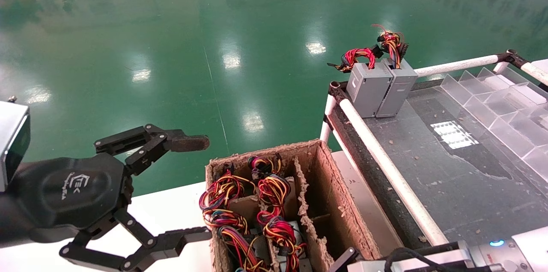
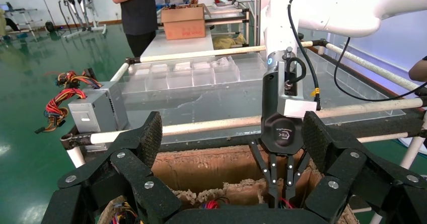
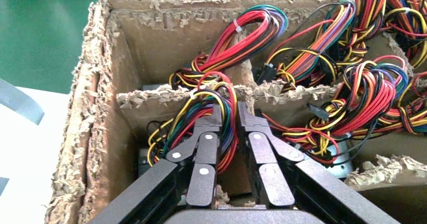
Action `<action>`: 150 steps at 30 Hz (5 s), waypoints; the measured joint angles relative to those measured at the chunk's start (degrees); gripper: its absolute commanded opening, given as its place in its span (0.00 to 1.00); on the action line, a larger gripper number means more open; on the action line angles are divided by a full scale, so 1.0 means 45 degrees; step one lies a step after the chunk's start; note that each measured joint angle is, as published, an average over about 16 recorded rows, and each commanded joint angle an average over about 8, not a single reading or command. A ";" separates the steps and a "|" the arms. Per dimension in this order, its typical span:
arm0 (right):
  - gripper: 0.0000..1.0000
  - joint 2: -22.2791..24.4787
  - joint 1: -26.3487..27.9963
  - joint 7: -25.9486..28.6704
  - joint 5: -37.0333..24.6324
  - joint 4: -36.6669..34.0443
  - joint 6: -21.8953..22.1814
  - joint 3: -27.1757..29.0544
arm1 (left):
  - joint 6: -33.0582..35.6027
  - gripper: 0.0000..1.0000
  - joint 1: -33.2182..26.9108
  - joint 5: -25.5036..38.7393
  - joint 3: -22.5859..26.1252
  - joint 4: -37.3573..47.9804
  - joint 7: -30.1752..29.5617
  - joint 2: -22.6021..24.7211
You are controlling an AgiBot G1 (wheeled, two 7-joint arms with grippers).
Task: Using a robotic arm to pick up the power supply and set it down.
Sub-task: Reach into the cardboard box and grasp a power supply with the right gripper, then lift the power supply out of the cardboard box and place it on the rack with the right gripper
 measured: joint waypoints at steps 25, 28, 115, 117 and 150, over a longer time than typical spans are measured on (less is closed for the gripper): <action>0.00 0.1440 -0.1122 -0.1541 0.3236 0.0045 0.0783 0.1944 | -0.0002 1.00 -0.0001 -0.0003 0.0004 0.0000 0.0002 -0.0002; 0.00 0.1828 -0.1248 -0.1854 0.3914 0.0050 0.0879 0.2450 | -0.0002 1.00 -0.0001 -0.0003 0.0005 0.0000 0.0002 -0.0002; 0.00 0.3601 -0.2724 -0.4224 0.4128 -0.2534 0.5095 0.5481 | -0.0008 1.00 -0.0005 -0.0013 0.0019 0.0000 0.0009 -0.0007; 0.00 0.3209 -0.1930 -0.4081 0.3696 -0.2926 0.4936 0.5091 | -0.0008 1.00 -0.0005 -0.0013 0.0020 0.0000 0.0010 -0.0007; 0.00 -0.1394 0.4524 -0.6517 0.0552 -0.9914 0.4051 0.2904 | -0.0010 1.00 -0.0006 -0.0017 0.0025 0.0000 0.0012 -0.0010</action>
